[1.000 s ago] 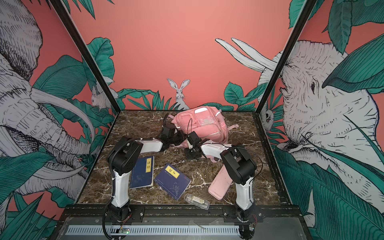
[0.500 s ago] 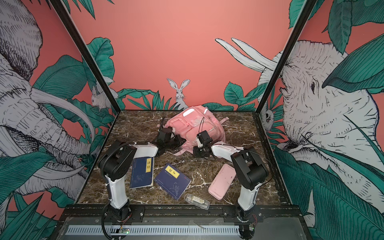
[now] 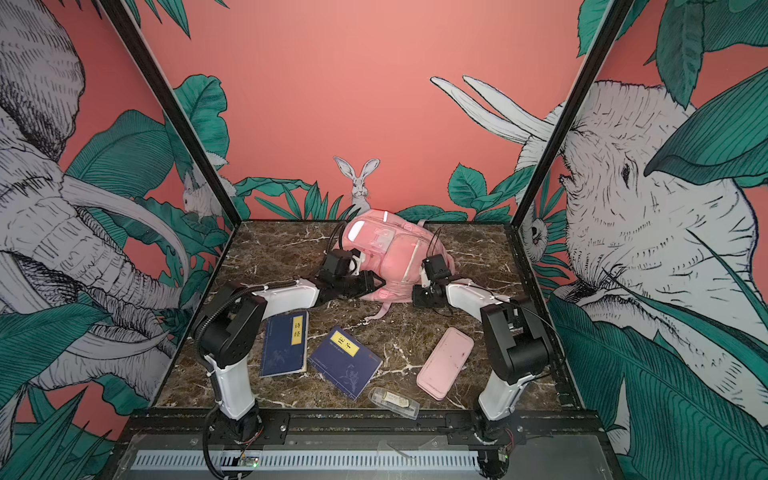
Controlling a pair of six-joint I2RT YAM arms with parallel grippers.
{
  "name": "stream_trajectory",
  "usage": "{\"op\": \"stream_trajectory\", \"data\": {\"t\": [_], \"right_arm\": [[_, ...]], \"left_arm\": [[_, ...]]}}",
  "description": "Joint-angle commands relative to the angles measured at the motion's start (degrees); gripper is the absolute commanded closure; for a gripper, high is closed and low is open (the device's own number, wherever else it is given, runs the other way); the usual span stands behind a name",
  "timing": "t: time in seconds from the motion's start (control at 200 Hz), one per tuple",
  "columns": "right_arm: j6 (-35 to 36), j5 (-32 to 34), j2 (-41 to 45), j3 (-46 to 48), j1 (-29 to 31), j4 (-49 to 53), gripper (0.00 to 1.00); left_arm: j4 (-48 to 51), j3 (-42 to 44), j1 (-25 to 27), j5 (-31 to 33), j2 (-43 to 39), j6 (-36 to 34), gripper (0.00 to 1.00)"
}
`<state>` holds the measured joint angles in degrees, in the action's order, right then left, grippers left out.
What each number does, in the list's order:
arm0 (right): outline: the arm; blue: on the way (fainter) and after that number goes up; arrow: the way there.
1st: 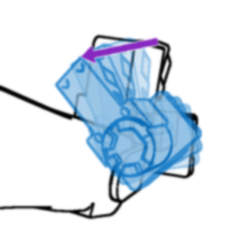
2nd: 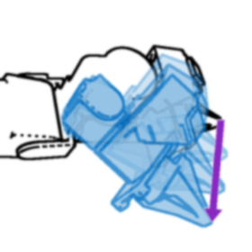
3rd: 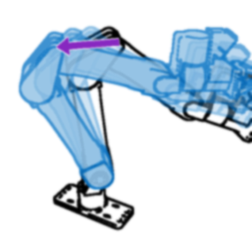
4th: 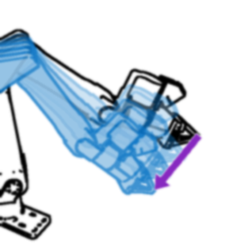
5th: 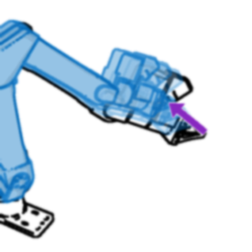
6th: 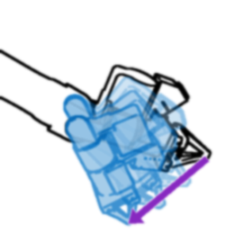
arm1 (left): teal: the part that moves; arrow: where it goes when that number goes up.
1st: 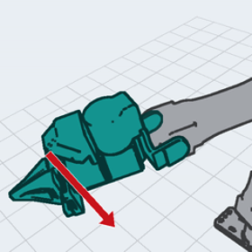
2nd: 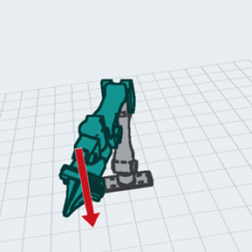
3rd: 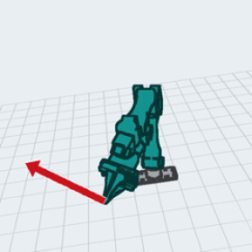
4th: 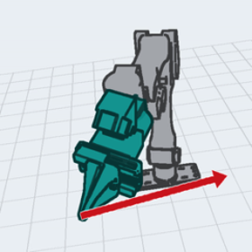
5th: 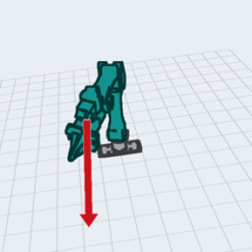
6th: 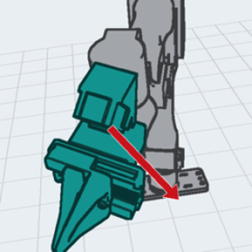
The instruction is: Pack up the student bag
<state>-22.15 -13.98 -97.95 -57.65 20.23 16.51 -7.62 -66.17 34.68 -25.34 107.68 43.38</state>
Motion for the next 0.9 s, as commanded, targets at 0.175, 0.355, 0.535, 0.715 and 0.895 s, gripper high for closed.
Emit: {"op": "stream_trajectory", "data": {"t": [0.175,0.355,0.535,0.715,0.895], "right_arm": [[-0.6,-4.9,1.2,1.7,0.8,-1.9,0.99],[-0.9,-5.4,1.2,1.3,1.6,-1.6,0.99],[-1.5,-7.1,1.4,1.4,2.0,-2.1,0.99],[-2.4,-9.1,-0.1,0.8,2.5,-3.0,0.99],[-1.8,-9.0,0.0,-0.2,2.5,-1.8,0.99]], "left_arm": [[18.8,-7.0,-2.8,8.3,-4.2,-14.8,0.42],[24.6,-9.2,-6.8,12.3,-4.1,-17.7,0.43],[26.1,-7.7,-14.6,16.3,-5.4,-18.8,0.38],[19.1,-6.3,-20.2,12.2,-1.1,-14.7,0.38],[14.6,-8.9,-20.6,7.0,4.1,-12.3,0.38]]}}
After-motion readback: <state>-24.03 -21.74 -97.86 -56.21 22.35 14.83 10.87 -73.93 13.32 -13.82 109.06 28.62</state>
